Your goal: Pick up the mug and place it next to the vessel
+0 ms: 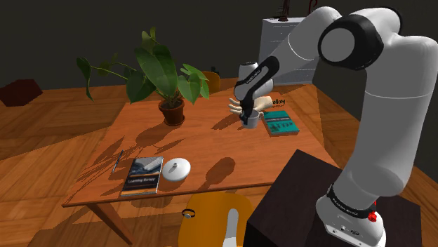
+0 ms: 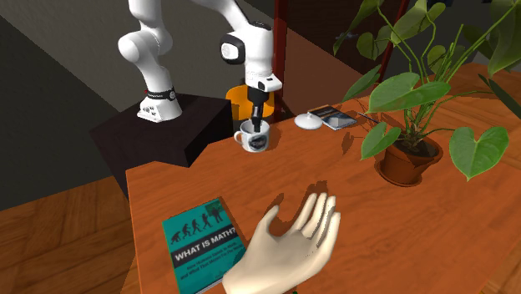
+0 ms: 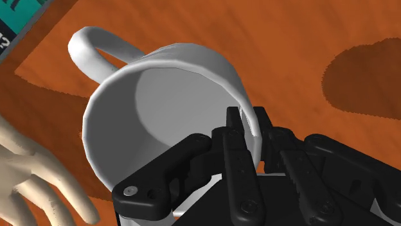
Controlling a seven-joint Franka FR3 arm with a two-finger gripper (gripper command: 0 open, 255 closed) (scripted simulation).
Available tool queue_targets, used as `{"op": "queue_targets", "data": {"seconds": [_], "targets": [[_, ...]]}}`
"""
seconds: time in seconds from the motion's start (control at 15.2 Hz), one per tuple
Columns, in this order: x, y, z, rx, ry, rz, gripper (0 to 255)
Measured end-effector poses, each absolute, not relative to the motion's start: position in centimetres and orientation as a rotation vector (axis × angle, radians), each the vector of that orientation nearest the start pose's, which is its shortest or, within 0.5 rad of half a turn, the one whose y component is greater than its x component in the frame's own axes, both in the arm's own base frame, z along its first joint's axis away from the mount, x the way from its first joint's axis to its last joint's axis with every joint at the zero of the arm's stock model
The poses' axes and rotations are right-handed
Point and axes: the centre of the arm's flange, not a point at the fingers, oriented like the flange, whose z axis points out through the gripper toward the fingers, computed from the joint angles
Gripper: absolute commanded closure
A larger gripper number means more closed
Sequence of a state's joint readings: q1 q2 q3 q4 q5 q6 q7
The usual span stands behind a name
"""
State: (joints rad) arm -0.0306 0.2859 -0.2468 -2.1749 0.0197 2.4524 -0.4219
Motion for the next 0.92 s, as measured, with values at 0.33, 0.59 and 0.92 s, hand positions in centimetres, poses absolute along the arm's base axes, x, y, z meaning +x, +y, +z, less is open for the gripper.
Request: {"op": "queue_targets", "data": {"seconds": [0.33,0.59,0.92], "targets": [[56.4,-9.4,26.5,-3.187,-0.221,0.03,255],[58.1,-4.0,26.7,-3.187,-0.221,0.03,255],[60.2,1.4,26.1,-3.187,-0.221,0.03,255]]}}
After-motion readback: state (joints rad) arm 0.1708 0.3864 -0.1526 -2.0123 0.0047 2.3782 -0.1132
